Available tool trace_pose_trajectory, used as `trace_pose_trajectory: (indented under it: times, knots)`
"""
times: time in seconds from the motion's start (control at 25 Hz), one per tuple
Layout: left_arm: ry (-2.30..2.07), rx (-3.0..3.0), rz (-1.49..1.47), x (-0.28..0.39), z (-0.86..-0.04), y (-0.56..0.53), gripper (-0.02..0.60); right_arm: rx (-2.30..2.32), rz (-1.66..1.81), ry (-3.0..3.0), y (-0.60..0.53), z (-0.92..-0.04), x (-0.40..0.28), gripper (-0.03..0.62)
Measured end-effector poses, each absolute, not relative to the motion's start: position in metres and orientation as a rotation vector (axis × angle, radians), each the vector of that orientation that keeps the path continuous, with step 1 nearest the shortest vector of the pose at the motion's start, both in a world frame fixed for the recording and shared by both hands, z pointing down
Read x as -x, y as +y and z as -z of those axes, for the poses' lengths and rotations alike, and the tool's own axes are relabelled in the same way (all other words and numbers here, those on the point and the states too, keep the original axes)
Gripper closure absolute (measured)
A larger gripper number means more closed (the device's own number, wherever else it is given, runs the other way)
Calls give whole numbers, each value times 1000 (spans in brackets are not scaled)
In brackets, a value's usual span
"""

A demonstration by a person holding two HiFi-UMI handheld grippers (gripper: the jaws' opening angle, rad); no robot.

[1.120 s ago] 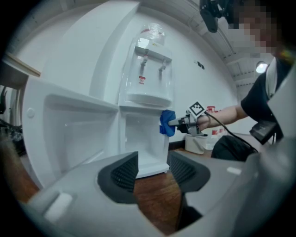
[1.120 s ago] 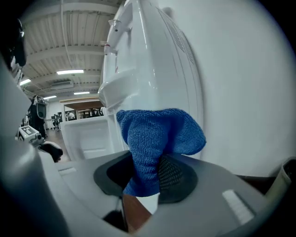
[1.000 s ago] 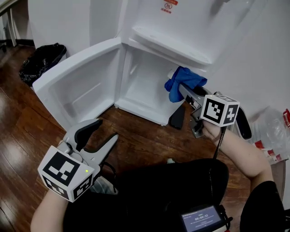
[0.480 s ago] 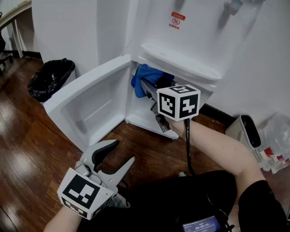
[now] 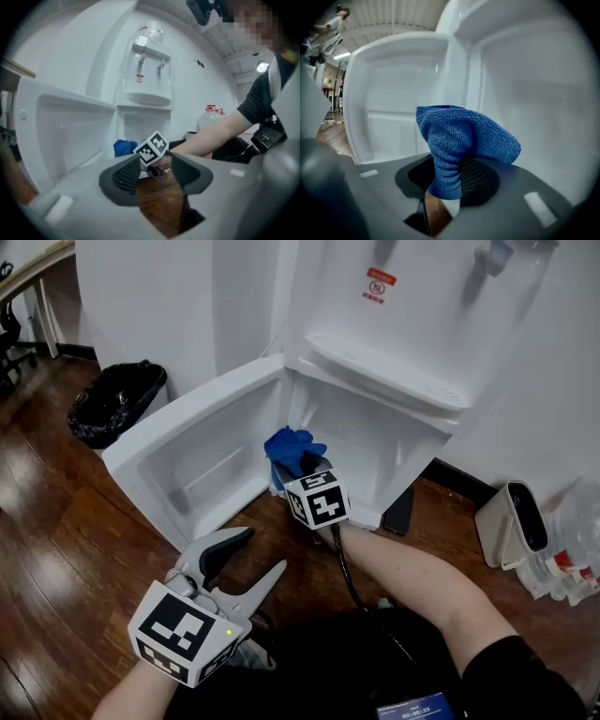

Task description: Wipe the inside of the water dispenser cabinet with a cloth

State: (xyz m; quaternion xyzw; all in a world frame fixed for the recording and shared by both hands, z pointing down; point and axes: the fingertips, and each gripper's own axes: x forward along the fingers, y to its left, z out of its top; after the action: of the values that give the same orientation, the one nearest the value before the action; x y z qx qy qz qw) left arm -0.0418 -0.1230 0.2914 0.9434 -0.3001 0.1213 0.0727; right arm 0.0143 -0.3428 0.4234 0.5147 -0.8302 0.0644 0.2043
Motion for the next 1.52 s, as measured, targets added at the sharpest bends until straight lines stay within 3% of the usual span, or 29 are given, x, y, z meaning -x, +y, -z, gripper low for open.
trace_pose_trajectory:
  times: [0.16, 0.44, 0.52, 0.64, 0.76, 0.88, 1.08, 1.24, 1.52]
  knots:
    - [-933, -2820, -359, 52, -303, -134, 370, -1399, -309, -2337, -334, -445, -22, 459]
    - [-926, -2780, -185, 62, -290, -148, 368, -832, -194, -2708, -224, -351, 8, 457]
    - [-824, -2775, -144, 52, -285, -140, 298, -607, -141, -2804, -174, -323, 19, 457]
    - [-616, -2798, -149, 31, -277, -112, 124, -357, -100, -2901, -116, -295, 32, 457]
    - [-413, -2825, -123, 17, -270, -83, 83, -162, 24, -2906, -74, -285, 44, 457]
    - [-241, -2825, -54, 10, -260, -63, 91, -20, 34, -2921, -44, -278, 59, 456]
    - [-265, -2870, -32, 12, -258, -66, 210, -44, -36, -2973, -49, -288, 52, 456]
    - [-377, -2880, -47, 9, -262, -72, 349, -88, -190, -2984, -57, -299, 43, 447]
    - [-635, -2865, 81, 29, -241, -97, 385, -214, -356, -3060, -86, -287, 24, 416]
